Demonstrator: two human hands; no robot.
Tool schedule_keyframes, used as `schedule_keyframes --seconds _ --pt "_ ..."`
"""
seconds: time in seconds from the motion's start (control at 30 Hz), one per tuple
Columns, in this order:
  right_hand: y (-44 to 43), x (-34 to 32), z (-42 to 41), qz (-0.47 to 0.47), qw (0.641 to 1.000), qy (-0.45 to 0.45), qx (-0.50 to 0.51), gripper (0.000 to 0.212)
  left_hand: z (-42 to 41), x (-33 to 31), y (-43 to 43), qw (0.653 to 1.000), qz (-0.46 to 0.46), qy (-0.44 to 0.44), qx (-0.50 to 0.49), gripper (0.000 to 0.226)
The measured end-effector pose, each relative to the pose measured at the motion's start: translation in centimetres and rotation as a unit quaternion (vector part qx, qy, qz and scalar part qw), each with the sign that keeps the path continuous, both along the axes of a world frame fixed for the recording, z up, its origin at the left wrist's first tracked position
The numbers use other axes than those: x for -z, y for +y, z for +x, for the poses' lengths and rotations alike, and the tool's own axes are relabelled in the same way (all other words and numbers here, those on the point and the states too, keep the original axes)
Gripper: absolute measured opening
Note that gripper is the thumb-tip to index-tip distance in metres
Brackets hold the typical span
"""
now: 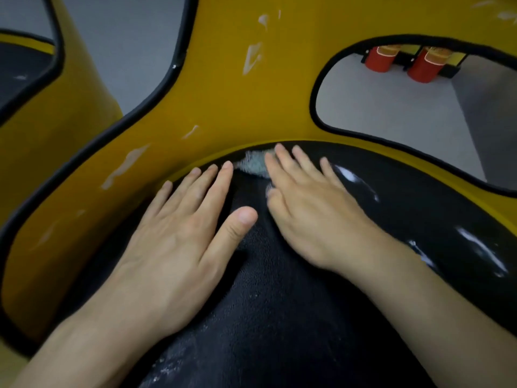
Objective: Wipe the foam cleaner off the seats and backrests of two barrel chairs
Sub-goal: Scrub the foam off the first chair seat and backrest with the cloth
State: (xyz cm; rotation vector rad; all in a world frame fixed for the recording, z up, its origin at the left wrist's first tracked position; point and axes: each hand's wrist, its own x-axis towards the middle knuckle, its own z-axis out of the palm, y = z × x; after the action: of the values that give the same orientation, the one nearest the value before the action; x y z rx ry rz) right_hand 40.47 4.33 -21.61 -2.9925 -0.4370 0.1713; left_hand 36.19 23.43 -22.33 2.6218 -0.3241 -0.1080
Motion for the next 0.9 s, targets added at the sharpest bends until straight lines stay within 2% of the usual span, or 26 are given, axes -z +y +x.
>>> schedule_keyframes --seconds 0.13,0.3,0.4,0.53,0.7,0.8,0.9 --pt "0.8 0.5 2.0 0.001 1.000 -0.022 0.001 0.060 0.1 0.2 0.0 1.000 -0.003 -0.001 0.003 0.086" --pt "-0.5 0.4 -6.3 0.031 0.997 -0.025 -0.069 0.064 -0.1 0.0 -0.1 1.000 -0.017 -0.002 0.001 0.083" --pt "-1.2 0.4 -8.5 0.021 0.997 -0.015 -0.074 0.063 0.0 0.2 0.0 1.000 -0.004 0.002 0.003 0.087" --pt "-0.2 -0.2 -3.5 -0.004 0.999 0.019 -0.041 0.066 0.2 0.8 0.0 0.995 0.093 -0.033 0.012 0.099" --pt "0.9 -0.1 2.6 -0.019 1.000 0.019 -0.002 0.059 -0.5 0.5 0.4 0.990 0.143 -0.012 0.009 0.127" --pt "1.0 0.1 -0.6 -0.004 1.000 -0.003 -0.022 0.061 -1.1 0.2 1.1 0.985 0.173 0.004 0.016 0.127" --pt "0.6 0.2 -6.5 0.029 0.997 -0.012 -0.067 0.068 -2.0 0.4 1.8 0.988 0.152 -0.018 0.018 0.118"
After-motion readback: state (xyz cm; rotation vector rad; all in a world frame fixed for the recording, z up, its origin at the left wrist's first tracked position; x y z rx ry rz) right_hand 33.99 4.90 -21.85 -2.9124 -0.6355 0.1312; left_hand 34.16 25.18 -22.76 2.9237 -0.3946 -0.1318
